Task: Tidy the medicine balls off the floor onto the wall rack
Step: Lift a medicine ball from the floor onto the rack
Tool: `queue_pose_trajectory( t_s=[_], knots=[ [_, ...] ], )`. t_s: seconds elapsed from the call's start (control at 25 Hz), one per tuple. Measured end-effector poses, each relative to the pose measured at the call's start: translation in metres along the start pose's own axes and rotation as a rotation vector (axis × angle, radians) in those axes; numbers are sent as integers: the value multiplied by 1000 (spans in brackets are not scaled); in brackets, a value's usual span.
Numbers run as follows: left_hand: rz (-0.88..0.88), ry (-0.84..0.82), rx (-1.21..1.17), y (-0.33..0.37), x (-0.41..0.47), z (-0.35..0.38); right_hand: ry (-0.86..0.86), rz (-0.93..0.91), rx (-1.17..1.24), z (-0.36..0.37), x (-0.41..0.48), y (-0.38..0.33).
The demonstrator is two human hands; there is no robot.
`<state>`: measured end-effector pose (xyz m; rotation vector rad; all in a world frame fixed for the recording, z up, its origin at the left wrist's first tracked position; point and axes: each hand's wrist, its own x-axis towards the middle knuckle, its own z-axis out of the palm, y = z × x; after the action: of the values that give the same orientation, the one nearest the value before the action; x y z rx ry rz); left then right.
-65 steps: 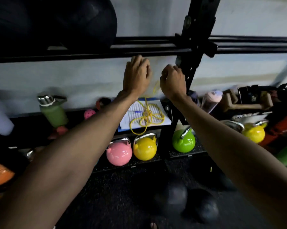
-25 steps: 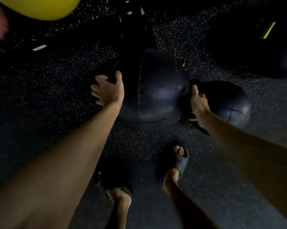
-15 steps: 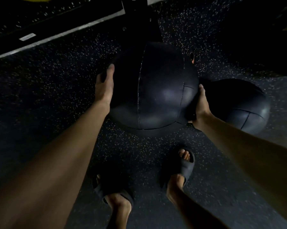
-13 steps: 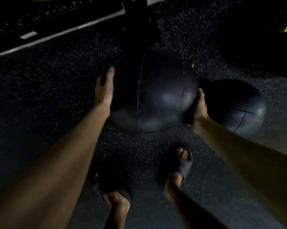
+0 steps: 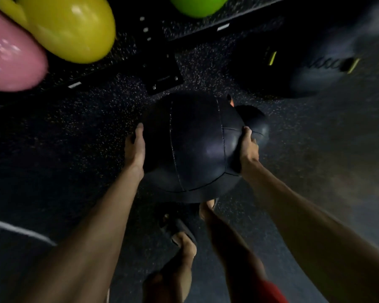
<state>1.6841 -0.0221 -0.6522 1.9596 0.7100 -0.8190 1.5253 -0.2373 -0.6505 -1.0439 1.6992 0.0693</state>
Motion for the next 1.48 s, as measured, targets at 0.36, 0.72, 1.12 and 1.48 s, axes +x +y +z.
queue_pose_trajectory(
  t_s=[0.36, 0.72, 1.12, 1.48],
  knots=[
    [217, -193, -89, 133, -216, -104, 97, -162, 131, -136, -248, -83],
    [620, -279, -199, 257, -381, -156, 153, -447, 307, -240, -405, -164],
    [856, -368, -410, 350, -524, -212, 233, -865, 414, -338, -526, -256],
    [1008, -292, -610, 413, -592, -238, 51, -1064, 520, -368, -577, -360]
  ],
)
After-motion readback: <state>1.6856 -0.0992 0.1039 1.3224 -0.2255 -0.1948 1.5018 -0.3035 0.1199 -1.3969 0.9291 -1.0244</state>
